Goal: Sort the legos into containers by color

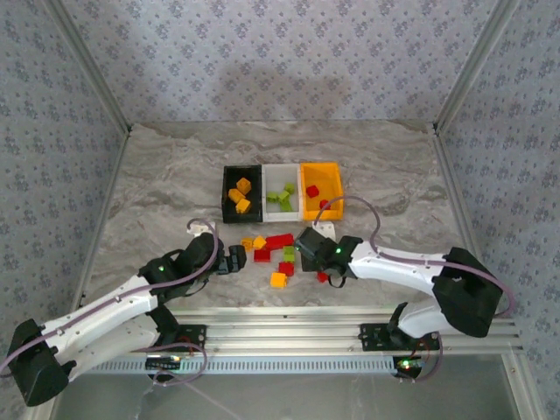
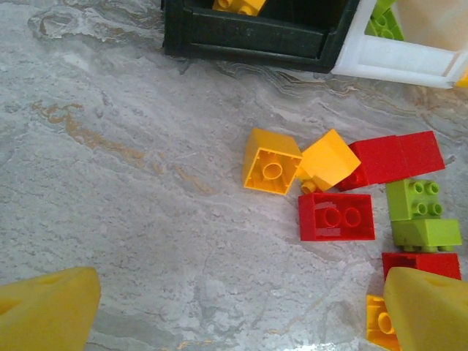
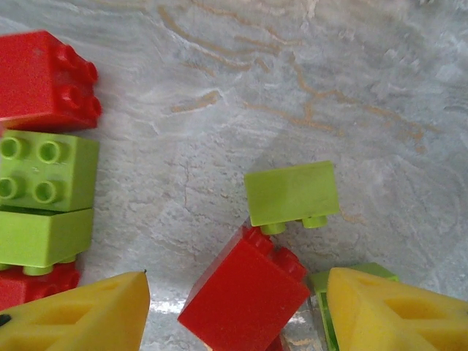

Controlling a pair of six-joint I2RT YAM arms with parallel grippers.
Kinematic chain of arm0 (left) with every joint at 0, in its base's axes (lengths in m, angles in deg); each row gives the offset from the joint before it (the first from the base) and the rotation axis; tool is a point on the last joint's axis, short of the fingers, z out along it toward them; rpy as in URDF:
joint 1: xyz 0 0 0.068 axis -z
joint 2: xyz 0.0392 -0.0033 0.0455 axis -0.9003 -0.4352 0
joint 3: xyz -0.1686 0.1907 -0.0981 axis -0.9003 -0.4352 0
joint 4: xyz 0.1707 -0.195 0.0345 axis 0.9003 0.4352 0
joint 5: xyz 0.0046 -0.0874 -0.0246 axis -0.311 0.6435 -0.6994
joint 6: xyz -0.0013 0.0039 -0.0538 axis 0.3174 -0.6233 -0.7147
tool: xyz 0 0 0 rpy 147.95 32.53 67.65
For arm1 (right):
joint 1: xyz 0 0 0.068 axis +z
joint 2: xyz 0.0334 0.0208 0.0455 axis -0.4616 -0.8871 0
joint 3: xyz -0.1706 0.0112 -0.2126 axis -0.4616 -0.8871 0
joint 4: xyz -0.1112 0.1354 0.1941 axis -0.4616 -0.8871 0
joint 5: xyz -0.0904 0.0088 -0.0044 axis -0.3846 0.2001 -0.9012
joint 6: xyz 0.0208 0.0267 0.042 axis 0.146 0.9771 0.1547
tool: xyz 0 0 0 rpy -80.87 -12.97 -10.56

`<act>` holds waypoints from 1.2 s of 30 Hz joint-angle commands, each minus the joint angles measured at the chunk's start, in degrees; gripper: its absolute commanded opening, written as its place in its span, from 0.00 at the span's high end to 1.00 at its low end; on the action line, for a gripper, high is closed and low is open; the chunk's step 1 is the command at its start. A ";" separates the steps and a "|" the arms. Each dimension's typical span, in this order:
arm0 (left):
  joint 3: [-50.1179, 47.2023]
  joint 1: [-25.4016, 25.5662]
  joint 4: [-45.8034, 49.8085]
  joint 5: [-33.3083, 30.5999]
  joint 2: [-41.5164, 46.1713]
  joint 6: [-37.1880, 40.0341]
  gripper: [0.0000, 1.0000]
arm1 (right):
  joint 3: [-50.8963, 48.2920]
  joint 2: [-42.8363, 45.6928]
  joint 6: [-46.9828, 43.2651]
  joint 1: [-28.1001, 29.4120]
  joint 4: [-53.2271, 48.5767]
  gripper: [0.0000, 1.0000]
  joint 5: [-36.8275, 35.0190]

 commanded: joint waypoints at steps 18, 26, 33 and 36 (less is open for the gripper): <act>-0.82 -1.99 0.02 1.69 1.83 -0.01 0.01 | 1.06 -4.02 -0.42 -0.09 1.05 0.60 0.20; -1.30 -2.02 -2.65 2.45 2.49 0.11 0.01 | 3.46 6.13 -2.40 0.42 -1.99 0.67 -0.09; -1.13 -2.04 -2.66 2.25 2.59 0.04 0.01 | 9.14 7.30 -6.03 -3.97 -4.11 0.63 2.59; -1.13 -2.07 -2.18 2.36 2.82 -0.05 0.01 | 10.19 5.50 -5.65 -6.08 -4.49 0.47 4.40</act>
